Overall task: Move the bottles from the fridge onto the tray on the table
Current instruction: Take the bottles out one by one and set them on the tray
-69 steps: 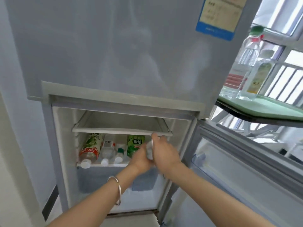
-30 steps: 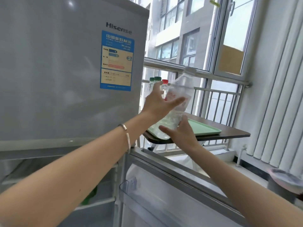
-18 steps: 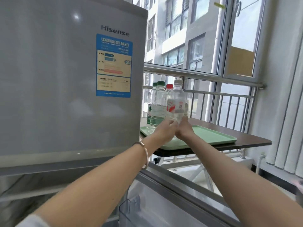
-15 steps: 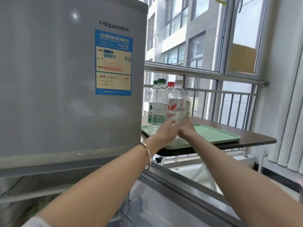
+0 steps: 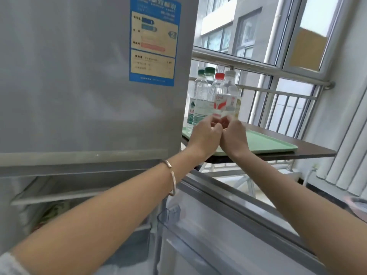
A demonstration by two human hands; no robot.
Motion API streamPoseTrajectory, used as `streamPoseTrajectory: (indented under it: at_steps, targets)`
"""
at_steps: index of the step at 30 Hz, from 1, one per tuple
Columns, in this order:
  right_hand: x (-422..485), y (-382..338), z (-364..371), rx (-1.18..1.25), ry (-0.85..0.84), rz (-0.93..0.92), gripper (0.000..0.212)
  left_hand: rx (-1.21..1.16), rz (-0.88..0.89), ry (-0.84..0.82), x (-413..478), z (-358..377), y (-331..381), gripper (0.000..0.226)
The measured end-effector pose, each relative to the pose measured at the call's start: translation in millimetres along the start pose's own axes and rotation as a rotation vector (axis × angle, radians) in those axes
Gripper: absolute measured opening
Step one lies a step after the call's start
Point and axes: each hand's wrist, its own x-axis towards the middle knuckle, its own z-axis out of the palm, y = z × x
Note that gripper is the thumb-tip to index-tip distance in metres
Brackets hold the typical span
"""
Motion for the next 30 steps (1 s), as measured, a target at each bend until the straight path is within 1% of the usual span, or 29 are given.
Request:
streamPoseTrajectory:
  at_steps: [3, 6, 8, 11, 14, 16, 18, 23, 27, 29, 30]
  targets:
    - [-31.2, -27.8, 3.6, -0.071, -0.099, -0.102, 0.006, 0.045, -0.002, 0.073, -27.3, -24.1, -10.5, 0.025]
    - [-68.0, -49.5, 21.9, -0.103, -0.275, -0.113, 0.009, 0.103, -0.056, 0.047, -62.0, -55.9, -34.5, 0.027]
    - [-91.6, -58.9, 37.6, -0.144, -0.383, -0.146, 0.014, 0.140, -0.090, 0.046, -84.0, -74.5, -52.2, 0.026]
    - [-131.3, -69.8, 69.7, -0.200, -0.565, -0.142, 0.020, 0.212, -0.158, 0.032, -119.3, -103.2, -84.4, 0.021]
    - [-173.9, -69.2, 111.1, -0.218, -0.711, -0.117, 0.032, 0.238, -0.219, 0.038, -151.6, -125.4, -127.0, 0.016]
    - [-198.1, -62.4, 145.5, -0.214, -0.825, -0.083, 0.040, 0.308, -0.276, 0.030, -167.4, -135.9, -163.6, 0.018]
    - [-214.2, -51.4, 179.1, -0.205, -0.908, -0.037, 0.042, 0.377, -0.351, 0.010, -176.7, -142.0, -198.4, 0.017]
    - [-231.3, -23.2, 261.7, -0.274, -0.990, 0.080, 0.049, 0.446, -0.505, 0.012, -185.5, -151.5, -266.8, 0.023]
    - [-239.0, -0.5, 319.5, -0.286, -0.924, 0.193, 0.033, 0.426, -0.591, 0.059, -191.5, -152.8, -309.0, 0.026]
    - [-242.0, 5.5, 345.1, -0.257, -0.880, 0.277, 0.031, 0.403, -0.616, 0.076, -195.8, -155.2, -328.7, 0.025]
    - [-245.7, 8.6, 355.8, -0.248, -0.864, 0.315, 0.034, 0.384, -0.632, 0.084, -200.3, -155.4, -338.4, 0.024]
